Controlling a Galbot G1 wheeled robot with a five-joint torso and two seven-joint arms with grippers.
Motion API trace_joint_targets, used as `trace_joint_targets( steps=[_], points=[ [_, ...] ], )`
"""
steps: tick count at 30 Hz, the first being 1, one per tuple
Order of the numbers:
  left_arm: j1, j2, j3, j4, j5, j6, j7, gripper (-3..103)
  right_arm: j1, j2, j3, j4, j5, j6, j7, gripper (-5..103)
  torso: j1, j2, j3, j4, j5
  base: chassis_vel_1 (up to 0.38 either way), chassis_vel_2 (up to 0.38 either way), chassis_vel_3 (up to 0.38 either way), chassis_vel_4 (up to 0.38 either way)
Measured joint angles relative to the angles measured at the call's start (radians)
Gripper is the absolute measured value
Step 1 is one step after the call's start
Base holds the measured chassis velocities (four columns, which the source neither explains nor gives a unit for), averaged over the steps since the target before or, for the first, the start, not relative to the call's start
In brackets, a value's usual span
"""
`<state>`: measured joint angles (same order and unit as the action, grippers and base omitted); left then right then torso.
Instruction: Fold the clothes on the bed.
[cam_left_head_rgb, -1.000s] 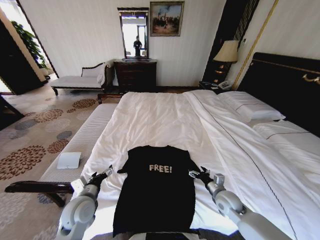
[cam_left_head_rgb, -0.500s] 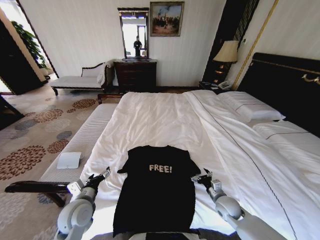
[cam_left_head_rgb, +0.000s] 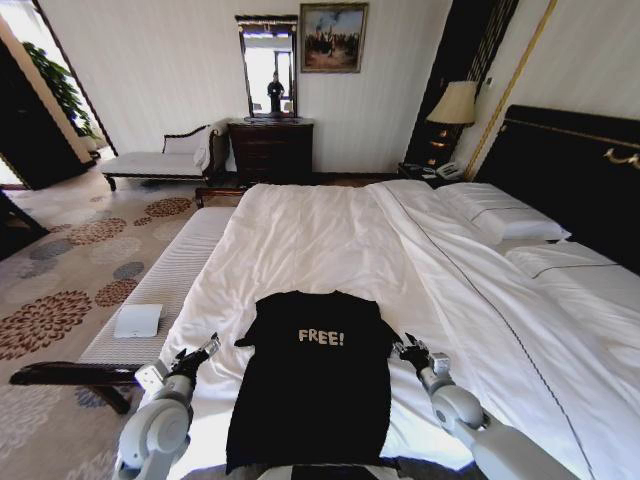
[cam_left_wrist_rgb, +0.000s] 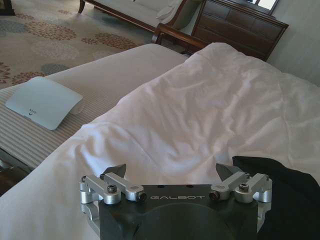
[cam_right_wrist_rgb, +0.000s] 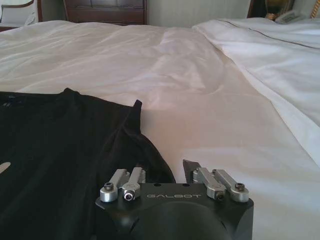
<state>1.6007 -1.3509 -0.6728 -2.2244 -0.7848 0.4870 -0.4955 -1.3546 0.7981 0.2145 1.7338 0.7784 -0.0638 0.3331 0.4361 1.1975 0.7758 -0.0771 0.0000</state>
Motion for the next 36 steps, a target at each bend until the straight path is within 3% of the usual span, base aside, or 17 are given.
trace_joint_targets(
  steps=[1,2,6,8,10,11,17,32,35,36],
  points=[
    [0.000,0.000,0.000,0.000,0.000,0.000,0.000,100,0.000,0.000,0.000,0.000,0.000,0.000,0.000,40,0.000,0.000,0.000,0.0000,0.0000,0.000,0.000,0.000,0.000],
    [0.002,-0.005,0.001,0.000,0.001,-0.001,-0.001,100,0.002,0.000,-0.002,0.001,0.018,0.001,0.006,30,0.000,0.000,0.000,0.0000,0.0000,0.000,0.000,0.000,0.000],
    [0.009,-0.012,0.002,-0.003,0.005,-0.005,-0.006,100,0.012,0.000,-0.003,0.014,0.070,0.001,0.037,19,0.000,0.000,0.000,-0.0001,-0.0001,0.000,0.000,0.000,0.000],
    [0.014,-0.016,0.000,-0.007,0.005,-0.006,-0.008,100,0.029,0.003,0.002,0.026,0.119,-0.002,0.052,8,0.000,0.000,0.000,0.0000,0.0001,0.000,0.000,0.000,0.000],
    [0.016,-0.016,-0.001,-0.007,0.005,-0.007,-0.009,100,0.040,0.006,0.009,0.029,0.139,-0.007,0.056,8,0.000,0.000,0.000,0.0000,0.0000,0.000,0.000,0.000,0.000],
    [0.017,-0.017,0.000,-0.006,0.008,-0.008,-0.009,100,0.058,0.013,0.022,0.029,0.169,-0.016,0.062,2,0.000,0.000,0.000,0.0000,0.0000,0.000,0.000,0.000,0.000],
    [0.009,-0.014,0.011,-0.003,0.012,-0.007,-0.009,100,0.104,0.021,0.087,0.042,0.302,-0.077,0.095,0,0.000,0.000,0.000,0.0000,-0.0001,0.000,0.000,0.000,0.000],
    [-0.020,0.022,0.019,0.037,0.007,-0.003,-0.006,100,0.145,0.046,0.081,-0.086,0.349,-0.119,0.168,-3,0.000,0.000,0.000,0.0000,0.0000,0.000,0.000,0.000,0.000],
    [-0.023,0.029,0.020,0.045,0.005,-0.003,-0.004,100,0.158,0.055,0.081,-0.118,0.325,-0.100,0.167,12,0.000,0.000,0.000,0.0000,0.0000,0.000,0.000,0.000,0.000],
    [-0.023,0.029,0.020,0.045,0.005,-0.003,-0.004,100,0.158,0.055,0.081,-0.118,0.325,-0.100,0.167,12,0.000,0.000,0.000,0.0000,0.0000,0.000,0.000,0.000,0.000]
  ],
)
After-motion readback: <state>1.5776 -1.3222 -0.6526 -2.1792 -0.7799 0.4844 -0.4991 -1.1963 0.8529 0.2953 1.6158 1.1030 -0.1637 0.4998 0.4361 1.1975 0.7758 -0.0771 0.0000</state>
